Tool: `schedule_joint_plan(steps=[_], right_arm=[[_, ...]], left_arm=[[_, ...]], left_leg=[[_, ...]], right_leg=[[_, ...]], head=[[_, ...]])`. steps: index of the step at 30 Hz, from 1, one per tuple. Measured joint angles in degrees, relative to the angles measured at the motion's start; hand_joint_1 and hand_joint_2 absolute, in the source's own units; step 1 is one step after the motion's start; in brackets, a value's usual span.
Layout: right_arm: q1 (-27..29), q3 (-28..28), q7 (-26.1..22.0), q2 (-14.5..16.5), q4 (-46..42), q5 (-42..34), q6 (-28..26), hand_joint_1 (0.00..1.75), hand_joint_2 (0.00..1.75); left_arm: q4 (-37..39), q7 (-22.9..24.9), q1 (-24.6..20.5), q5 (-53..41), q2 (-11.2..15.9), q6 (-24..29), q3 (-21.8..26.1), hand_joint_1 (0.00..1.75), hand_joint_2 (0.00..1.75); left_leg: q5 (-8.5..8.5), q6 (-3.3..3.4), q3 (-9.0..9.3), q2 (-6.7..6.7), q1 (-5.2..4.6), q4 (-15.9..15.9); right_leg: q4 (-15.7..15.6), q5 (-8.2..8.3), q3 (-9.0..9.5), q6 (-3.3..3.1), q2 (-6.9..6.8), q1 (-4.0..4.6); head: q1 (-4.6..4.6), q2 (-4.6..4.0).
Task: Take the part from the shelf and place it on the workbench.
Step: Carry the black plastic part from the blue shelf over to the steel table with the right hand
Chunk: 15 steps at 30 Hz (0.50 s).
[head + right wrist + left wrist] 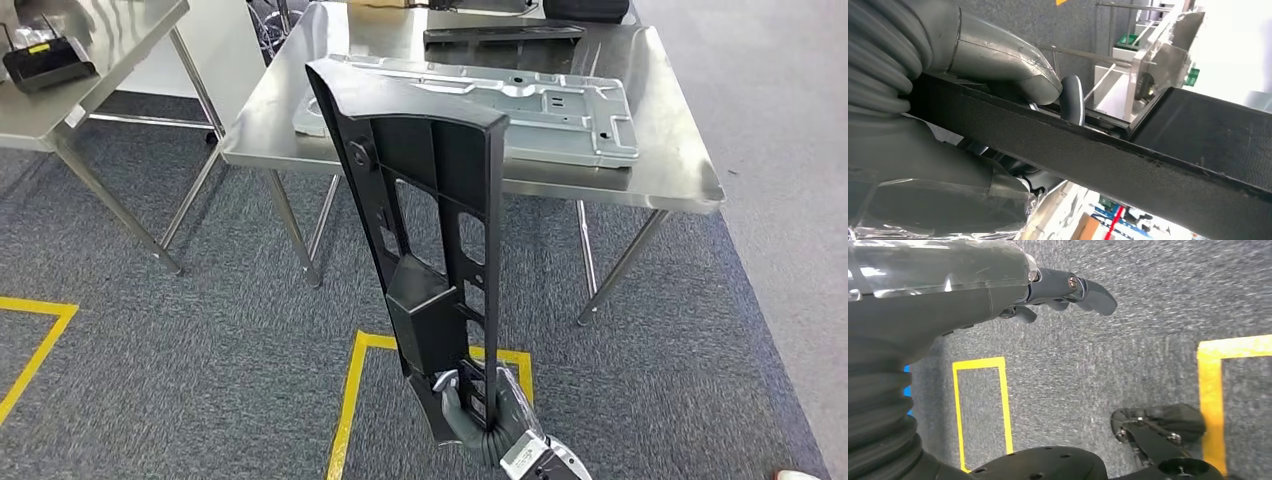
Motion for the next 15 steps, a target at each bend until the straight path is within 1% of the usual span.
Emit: schedule_joint_plan(steps=[1,2,3,4,5,6,7,9,10,11,12,13,14,15], right_arm=[[0.0,0.0,0.0,0.0,0.0,0.0,0.0,1.75,1.75],[0.0,0.0,-0.1,0.0,0.1,0.0,0.0,1.75,1.75],[0.0,0.0,-0.1,0.0,0.1,0.0,-0.1,1.75,1.75],[0.0,0.0,-0.1,0.0,0.1,-0.1,-0.1,1.75,1.75],[-0.1,0.0,-0.1,0.0,0.1,-0.1,-0.1,1.75,1.75],[-0.2,0.1,-0.1,0.0,0.1,-0.1,-0.1,1.75,1.75],[-0.2,0.1,-0.1,0.0,0.1,-0.1,-0.1,1.75,1.75],[-0.2,0.1,-0.1,0.0,0.1,-0.1,-0.1,1.75,1.75],[-0.2,0.1,-0.2,0.0,0.1,-0.1,-0.1,1.75,1.75],[-0.2,0.1,-0.2,0.0,0.2,-0.1,0.0,1.75,1.75],[-0.2,0.1,-0.3,0.0,0.2,-0.1,0.0,1.75,1.75],[-0.3,0.1,-0.5,0.0,0.3,-0.1,0.1,1.75,1.75],[-0.3,0.1,-0.7,0.0,0.3,-0.1,0.1,1.75,1.75],[-0.5,0.1,-0.9,0.0,0.4,-0.1,0.1,1.75,1.75]], left_arm=[[0.0,0.0,0.0,0.0,0.0,0.0,0.0,0.00,1.75],[0.0,0.0,0.1,0.0,0.1,0.0,0.0,0.00,1.75],[0.0,0.0,0.1,0.0,0.1,0.0,0.0,0.00,1.75],[0.0,0.0,0.1,0.0,0.2,0.0,0.0,0.00,1.75],[0.0,0.0,0.0,0.0,0.2,0.0,0.0,0.00,1.75],[0.0,0.0,0.0,0.0,0.2,0.0,0.0,0.00,1.75],[0.0,0.0,-0.1,0.0,0.3,0.0,0.0,0.00,1.75],[0.0,-0.1,-0.4,0.3,0.4,0.0,0.1,0.00,1.75],[0.0,-0.2,-0.6,0.4,0.4,0.0,0.1,0.00,1.75],[0.0,-0.2,-0.8,0.5,0.4,0.0,0.1,0.00,1.75],[0.0,-0.2,-0.8,0.5,0.4,0.0,0.1,0.00,1.75],[0.0,-0.2,-0.7,0.5,0.4,0.0,0.1,0.00,1.75],[0.0,-0.3,-0.6,0.5,0.5,0.0,0.1,0.00,1.75],[0.0,-0.3,-0.5,0.5,0.5,0.0,0.1,0.00,1.75]], left_leg=[[-0.48,-0.42,0.34,0.03,-0.01,-0.1],[-0.67,-0.87,0.70,0.07,-0.05,0.0],[-0.83,-1.30,1.00,0.11,-0.07,0.2],[-0.96,-1.61,1.24,0.16,-0.03,0.7],[-1.11,-1.82,1.04,0.20,0.01,2.0],[-1.77,-1.96,-0.02,0.24,0.07,4.3],[-2.88,-2.01,-1.88,0.27,0.11,7.7],[-5.92,-2.07,-6.73,0.30,0.09,15.0],[-6.70,-2.08,-8.47,0.31,0.08,16.9],[-6.27,-2.05,-9.30,0.32,0.06,17.0],[-4.38,-1.93,-9.10,0.33,0.00,15.0],[-1.46,-1.63,-8.18,0.34,-0.14,11.3],[0.93,-1.18,-7.20,0.40,-0.39,7.8],[2.00,-0.73,-6.49,0.45,-0.72,4.9]], right_leg=[[-1.2,0.51,0.35,-0.43,-0.09,0.20],[-1.2,0.02,0.44,-1.00,-0.09,0.37],[-1.3,0.04,0.81,-1.58,-0.03,0.43],[-1.5,0.15,1.31,-2.04,0.01,0.36],[-1.7,-0.06,1.87,-2.48,0.02,0.28],[-1.8,-0.28,2.44,-2.86,-0.01,0.25],[-2.0,-0.55,2.86,-3.15,-0.07,0.27],[-2.0,-1.21,3.47,-3.51,-0.08,0.47],[-2.0,-1.58,3.83,-3.60,-0.06,0.61],[-2.0,-1.97,4.32,-3.65,-0.01,0.77],[-2.0,-2.37,4.92,-3.68,0.04,0.91],[-2.0,-2.81,5.59,-3.66,0.09,1.05],[-2.1,-3.21,6.19,-3.59,0.10,1.17],[-2.1,-3.53,6.53,-3.39,0.15,1.21]], head=[[0.01,0.00],[0.01,0.00],[0.01,0.00],[0.02,0.00],[0.00,0.00],[0.00,0.00],[0.00,0.00],[0.00,0.00],[0.00,0.00],[0.00,0.00],[0.00,0.00],[0.00,0.00],[0.01,0.00],[-0.02,0.00]])
